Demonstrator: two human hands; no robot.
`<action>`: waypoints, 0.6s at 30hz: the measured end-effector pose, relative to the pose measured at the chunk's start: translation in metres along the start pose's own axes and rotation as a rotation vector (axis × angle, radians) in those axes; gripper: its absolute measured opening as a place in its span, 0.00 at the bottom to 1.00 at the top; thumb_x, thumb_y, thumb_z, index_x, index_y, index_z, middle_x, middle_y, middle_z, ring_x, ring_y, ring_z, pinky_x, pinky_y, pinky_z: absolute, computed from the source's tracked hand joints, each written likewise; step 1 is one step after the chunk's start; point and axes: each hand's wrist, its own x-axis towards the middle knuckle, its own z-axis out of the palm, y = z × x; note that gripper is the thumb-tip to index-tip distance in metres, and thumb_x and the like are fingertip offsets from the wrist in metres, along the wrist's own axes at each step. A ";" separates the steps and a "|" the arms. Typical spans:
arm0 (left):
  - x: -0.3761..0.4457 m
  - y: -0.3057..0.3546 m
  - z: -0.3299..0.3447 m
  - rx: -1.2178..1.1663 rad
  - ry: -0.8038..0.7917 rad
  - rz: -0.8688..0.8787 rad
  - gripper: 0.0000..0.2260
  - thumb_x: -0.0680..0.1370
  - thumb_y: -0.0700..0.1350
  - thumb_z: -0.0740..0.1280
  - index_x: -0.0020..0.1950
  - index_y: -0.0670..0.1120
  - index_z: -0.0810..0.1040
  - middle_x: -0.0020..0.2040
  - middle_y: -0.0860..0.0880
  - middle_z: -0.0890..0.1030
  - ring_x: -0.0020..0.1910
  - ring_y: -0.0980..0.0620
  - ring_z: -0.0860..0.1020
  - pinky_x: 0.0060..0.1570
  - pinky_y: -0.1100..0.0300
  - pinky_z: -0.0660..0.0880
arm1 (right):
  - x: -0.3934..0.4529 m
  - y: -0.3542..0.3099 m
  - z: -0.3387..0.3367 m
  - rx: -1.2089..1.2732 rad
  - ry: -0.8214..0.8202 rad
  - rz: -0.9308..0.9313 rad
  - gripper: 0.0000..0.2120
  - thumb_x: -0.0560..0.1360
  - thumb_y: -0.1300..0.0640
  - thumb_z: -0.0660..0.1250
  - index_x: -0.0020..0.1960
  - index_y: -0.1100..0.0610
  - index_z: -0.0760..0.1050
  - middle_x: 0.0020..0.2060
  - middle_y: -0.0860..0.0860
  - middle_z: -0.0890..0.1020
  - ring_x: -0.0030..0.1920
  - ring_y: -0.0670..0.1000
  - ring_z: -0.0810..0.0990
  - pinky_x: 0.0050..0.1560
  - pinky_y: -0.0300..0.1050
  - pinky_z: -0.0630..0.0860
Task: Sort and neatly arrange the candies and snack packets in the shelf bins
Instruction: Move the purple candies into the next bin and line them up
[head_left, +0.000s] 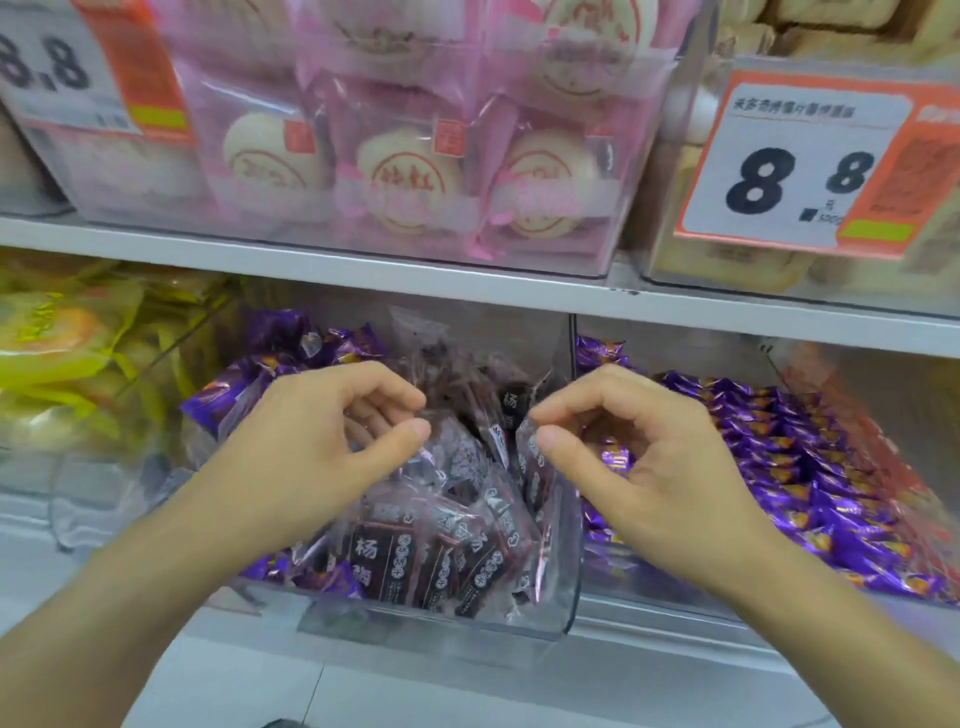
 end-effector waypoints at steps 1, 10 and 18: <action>-0.004 -0.012 -0.011 0.059 0.007 -0.012 0.06 0.72 0.47 0.74 0.47 0.56 0.81 0.41 0.60 0.83 0.41 0.60 0.80 0.43 0.71 0.75 | 0.002 -0.009 0.008 0.015 -0.045 -0.030 0.04 0.74 0.59 0.73 0.48 0.51 0.82 0.41 0.45 0.82 0.40 0.50 0.81 0.41 0.44 0.77; -0.060 -0.078 -0.070 0.394 -0.052 0.053 0.16 0.66 0.49 0.81 0.52 0.54 0.85 0.52 0.57 0.82 0.52 0.59 0.75 0.55 0.76 0.62 | 0.040 -0.062 0.077 -0.013 -0.527 -0.096 0.08 0.70 0.56 0.78 0.48 0.52 0.83 0.40 0.44 0.83 0.41 0.45 0.82 0.45 0.39 0.78; -0.048 -0.097 -0.070 0.358 -0.086 0.082 0.09 0.69 0.47 0.78 0.48 0.53 0.86 0.44 0.56 0.81 0.53 0.56 0.70 0.50 0.71 0.62 | 0.072 -0.075 0.143 -0.235 -0.842 -0.026 0.04 0.70 0.56 0.78 0.44 0.52 0.85 0.35 0.45 0.85 0.35 0.38 0.81 0.39 0.25 0.71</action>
